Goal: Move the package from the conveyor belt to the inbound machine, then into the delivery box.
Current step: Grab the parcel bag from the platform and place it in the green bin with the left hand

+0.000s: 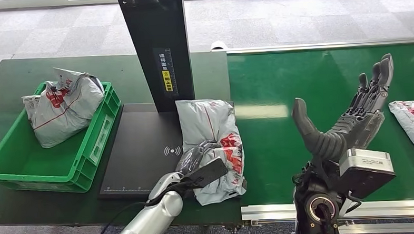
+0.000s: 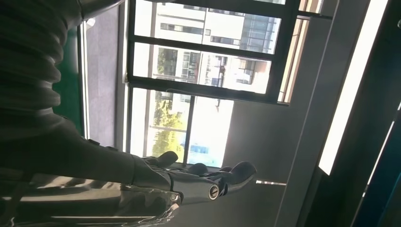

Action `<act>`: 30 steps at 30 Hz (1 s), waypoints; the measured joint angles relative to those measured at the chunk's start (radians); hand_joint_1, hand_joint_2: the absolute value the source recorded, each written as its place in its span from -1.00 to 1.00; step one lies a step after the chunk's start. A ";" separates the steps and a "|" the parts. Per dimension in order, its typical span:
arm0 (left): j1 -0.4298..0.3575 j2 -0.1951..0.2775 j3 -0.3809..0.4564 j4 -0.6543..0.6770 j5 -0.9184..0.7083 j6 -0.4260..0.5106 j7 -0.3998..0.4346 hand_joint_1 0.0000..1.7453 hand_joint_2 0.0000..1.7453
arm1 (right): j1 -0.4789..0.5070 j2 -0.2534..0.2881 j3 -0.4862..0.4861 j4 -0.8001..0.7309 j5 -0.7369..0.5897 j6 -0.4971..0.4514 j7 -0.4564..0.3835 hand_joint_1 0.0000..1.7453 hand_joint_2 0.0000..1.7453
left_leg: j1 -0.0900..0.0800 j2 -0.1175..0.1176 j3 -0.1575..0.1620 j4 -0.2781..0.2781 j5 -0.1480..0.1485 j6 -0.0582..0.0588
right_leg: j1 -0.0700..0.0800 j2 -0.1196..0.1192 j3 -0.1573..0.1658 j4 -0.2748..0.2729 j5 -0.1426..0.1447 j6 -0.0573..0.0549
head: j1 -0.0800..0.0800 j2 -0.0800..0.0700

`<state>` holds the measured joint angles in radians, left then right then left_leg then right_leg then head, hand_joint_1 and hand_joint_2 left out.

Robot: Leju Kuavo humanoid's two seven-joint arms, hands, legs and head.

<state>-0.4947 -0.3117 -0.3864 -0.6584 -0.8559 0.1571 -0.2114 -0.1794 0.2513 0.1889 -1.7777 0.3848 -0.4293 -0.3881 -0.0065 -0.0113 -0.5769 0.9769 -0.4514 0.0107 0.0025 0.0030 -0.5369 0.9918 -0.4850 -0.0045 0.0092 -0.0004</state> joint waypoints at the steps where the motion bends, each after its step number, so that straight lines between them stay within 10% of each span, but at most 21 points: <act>1: -0.012 -0.003 -0.003 0.018 -0.001 0.001 -0.002 1.00 1.00 | -0.002 0.002 0.000 0.000 -0.001 0.002 0.000 -1.00 1.00 | 0.000 0.000 0.000 0.000 0.000 0.000 | 0.000 0.000 0.000 0.000 0.000 0.000 | 0.000 0.000; 22: -0.054 -0.014 0.031 0.090 0.094 0.072 -0.074 1.00 1.00 | -0.016 0.018 -0.018 0.002 -0.021 0.015 0.001 -1.00 1.00 | 0.000 0.000 0.000 0.000 0.000 0.000 | 0.000 0.000 0.000 0.000 0.000 0.000 | 0.000 0.000; 30: 0.076 0.053 0.141 -0.380 0.280 0.191 -0.145 1.00 1.00 | 0.006 0.018 -0.034 0.003 -0.017 -0.027 -0.035 -1.00 1.00 | 0.000 0.001 -0.002 0.000 0.000 0.000 | 0.001 0.002 -0.003 0.001 0.000 0.000 | 0.000 0.000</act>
<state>-0.4185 -0.2590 -0.2455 -1.0381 -0.5760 0.3485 -0.3566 -0.1735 0.2697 0.1552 -1.7746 0.3675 -0.4564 -0.4226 -0.0064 -0.0099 -0.5786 0.9764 -0.4515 0.0103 0.0035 0.0048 -0.5396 0.9925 -0.4850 -0.0050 0.0091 -0.0004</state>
